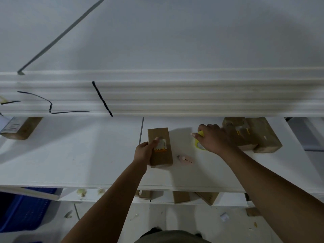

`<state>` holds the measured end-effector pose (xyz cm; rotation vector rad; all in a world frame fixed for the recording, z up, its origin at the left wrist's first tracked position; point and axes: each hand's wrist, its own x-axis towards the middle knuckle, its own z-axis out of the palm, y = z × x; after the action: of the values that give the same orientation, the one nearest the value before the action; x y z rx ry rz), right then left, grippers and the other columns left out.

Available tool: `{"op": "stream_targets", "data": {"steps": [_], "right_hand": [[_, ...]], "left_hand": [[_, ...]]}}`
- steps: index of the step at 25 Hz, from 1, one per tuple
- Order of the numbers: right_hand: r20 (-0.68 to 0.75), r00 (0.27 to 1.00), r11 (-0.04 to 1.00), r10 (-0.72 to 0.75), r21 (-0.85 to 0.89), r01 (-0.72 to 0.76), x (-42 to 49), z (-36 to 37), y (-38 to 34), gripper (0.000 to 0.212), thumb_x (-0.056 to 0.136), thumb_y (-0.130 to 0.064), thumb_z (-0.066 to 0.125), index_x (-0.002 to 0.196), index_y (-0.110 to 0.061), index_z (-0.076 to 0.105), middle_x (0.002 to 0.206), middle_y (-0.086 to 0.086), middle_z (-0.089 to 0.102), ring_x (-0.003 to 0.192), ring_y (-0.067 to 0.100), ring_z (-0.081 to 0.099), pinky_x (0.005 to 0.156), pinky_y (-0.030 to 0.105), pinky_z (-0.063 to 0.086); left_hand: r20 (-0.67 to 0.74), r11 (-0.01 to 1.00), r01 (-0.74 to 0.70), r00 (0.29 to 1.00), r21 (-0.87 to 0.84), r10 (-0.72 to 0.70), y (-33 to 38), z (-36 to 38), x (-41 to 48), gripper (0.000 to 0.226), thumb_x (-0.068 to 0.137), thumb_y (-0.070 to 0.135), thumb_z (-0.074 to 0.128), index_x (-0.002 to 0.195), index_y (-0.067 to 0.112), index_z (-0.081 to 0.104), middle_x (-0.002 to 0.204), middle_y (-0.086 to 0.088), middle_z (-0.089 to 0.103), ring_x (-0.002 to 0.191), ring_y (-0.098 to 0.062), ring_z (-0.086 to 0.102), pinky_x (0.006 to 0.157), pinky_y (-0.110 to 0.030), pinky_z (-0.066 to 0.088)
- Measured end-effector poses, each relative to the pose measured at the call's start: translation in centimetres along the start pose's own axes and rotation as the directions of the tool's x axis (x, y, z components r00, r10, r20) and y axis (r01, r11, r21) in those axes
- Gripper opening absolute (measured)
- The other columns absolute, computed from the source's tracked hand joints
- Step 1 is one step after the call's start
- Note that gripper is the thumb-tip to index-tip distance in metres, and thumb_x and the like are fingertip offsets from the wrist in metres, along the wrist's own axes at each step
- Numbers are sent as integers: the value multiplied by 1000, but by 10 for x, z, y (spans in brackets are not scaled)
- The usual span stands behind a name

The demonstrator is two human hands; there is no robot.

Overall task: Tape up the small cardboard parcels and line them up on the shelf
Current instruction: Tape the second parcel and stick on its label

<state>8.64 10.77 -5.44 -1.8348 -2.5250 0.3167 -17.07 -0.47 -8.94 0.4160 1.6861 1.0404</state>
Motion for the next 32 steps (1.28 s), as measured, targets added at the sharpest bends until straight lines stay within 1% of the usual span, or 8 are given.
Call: {"op": "stream_targets", "data": {"steps": [4,8,11,14,21,25,29,32], "right_hand": [[-206,972,993,-109,28,117,-8,10,-6,30,96,-44,67,116,-22,73,124,5,65,122,31,56,99,43,43],[-629,753,939,-195,102,328,-41,22,-14,5,89,-22,73,89,-17,73,103,3,65,95,27,61,83,40,48],[-464,871,960,-162,131,248,-75,54,-34,16,93,-36,69,84,-22,65,92,-4,61,73,23,64,57,30,46],[-185,981,998,-58,-21,55,-95,84,-45,30,93,-45,72,103,-17,68,103,9,64,73,29,69,49,34,48],[-102,994,963,48,270,-19,-88,81,-46,24,105,-40,51,119,-24,62,107,5,72,96,33,70,71,39,51],[-41,994,790,97,610,-52,-67,58,-76,17,104,-29,58,97,-16,66,80,6,69,76,31,66,65,36,47],[-9,988,813,151,571,-119,-39,48,-104,22,100,-19,56,95,0,66,88,22,70,81,39,68,64,41,52],[187,974,861,130,465,-205,-28,41,-102,19,97,-16,56,92,2,63,85,23,68,72,41,72,57,43,61]], "left_hand": [[11,999,-48,999,-25,48,-3,-7,1,28,94,39,77,101,13,77,96,-8,79,85,-24,76,57,-28,58],[3,994,-105,994,-31,105,-6,-10,2,33,94,40,77,111,12,77,94,-6,79,82,-21,77,55,-25,59],[2,991,-134,991,-15,134,-6,-11,2,36,95,41,76,116,12,76,98,-7,79,85,-22,76,56,-24,58],[7,988,-156,988,-8,156,-4,-11,2,33,96,40,75,117,14,75,99,-4,78,85,-19,75,52,-22,58],[22,985,-165,986,42,164,-2,-14,6,35,96,39,75,118,13,73,97,-3,79,84,-17,75,57,-24,58],[25,986,-162,987,50,161,-5,-11,3,36,96,43,74,120,17,69,101,-2,77,87,-17,74,55,-21,58],[34,979,-196,980,60,194,-6,-10,0,34,96,45,74,119,20,66,102,0,75,92,-18,73,65,-29,60],[25,971,-224,975,82,222,-8,-7,1,34,95,47,74,113,18,73,100,-4,79,92,-24,77,81,-46,67]]}}
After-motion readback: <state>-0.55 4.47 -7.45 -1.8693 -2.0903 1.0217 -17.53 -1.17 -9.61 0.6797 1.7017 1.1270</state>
